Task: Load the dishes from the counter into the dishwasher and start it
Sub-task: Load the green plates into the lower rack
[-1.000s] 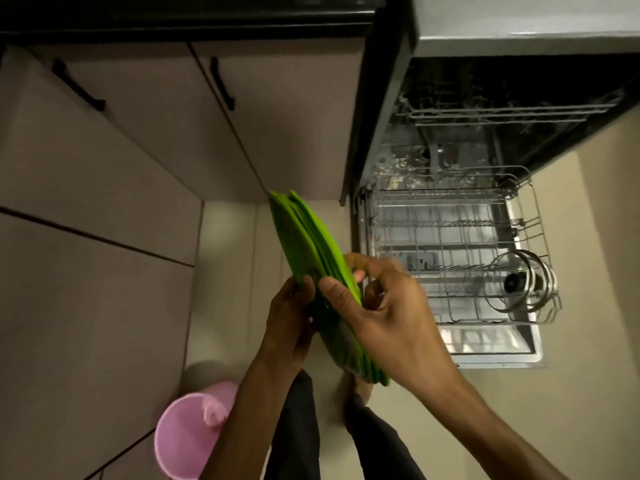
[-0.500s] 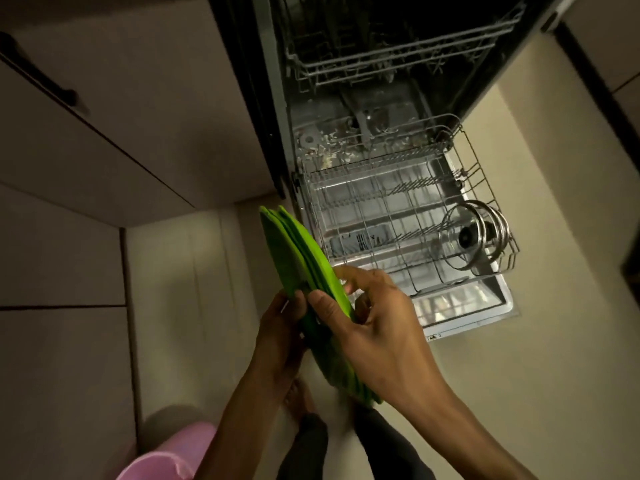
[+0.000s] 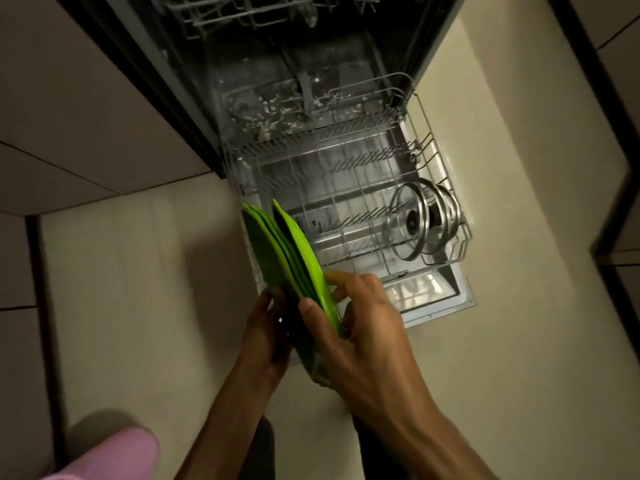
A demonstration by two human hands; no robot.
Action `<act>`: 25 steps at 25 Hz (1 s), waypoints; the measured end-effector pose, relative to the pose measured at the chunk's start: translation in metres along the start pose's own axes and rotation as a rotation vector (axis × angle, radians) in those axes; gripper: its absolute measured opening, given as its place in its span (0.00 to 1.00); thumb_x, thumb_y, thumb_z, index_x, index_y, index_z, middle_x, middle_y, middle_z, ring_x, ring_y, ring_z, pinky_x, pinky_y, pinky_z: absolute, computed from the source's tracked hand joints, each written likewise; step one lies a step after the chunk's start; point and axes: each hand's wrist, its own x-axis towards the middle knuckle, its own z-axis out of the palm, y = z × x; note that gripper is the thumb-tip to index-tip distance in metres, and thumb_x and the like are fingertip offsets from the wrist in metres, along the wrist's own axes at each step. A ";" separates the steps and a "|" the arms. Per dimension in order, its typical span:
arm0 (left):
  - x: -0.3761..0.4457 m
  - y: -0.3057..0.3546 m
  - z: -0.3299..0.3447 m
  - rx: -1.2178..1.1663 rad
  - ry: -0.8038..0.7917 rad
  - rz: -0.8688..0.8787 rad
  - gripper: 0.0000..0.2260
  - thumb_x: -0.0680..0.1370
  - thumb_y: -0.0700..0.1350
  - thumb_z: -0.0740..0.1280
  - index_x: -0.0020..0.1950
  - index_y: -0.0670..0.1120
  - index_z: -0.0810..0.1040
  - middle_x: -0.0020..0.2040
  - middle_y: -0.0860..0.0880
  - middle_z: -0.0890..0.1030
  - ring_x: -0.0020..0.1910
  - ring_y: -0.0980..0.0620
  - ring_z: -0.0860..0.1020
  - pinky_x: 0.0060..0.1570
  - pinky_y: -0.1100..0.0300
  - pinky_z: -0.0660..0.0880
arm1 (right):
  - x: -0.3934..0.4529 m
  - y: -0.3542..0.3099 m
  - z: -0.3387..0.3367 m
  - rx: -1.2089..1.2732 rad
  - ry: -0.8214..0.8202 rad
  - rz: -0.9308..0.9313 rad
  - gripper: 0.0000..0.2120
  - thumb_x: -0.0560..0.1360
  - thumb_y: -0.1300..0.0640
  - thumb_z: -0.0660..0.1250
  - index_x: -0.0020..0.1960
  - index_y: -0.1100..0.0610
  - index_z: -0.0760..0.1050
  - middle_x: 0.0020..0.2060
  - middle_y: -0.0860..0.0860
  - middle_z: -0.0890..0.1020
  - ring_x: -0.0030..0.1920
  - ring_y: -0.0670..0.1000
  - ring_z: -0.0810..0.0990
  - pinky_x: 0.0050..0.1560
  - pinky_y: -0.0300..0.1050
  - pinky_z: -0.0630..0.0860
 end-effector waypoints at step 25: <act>0.066 -0.050 0.034 -0.083 0.038 -0.173 0.15 0.71 0.49 0.63 0.51 0.41 0.77 0.30 0.45 0.79 0.26 0.50 0.80 0.26 0.62 0.78 | 0.153 0.129 -0.111 -0.444 0.060 0.163 0.15 0.81 0.58 0.59 0.65 0.62 0.61 0.36 0.51 0.74 0.30 0.46 0.73 0.22 0.32 0.65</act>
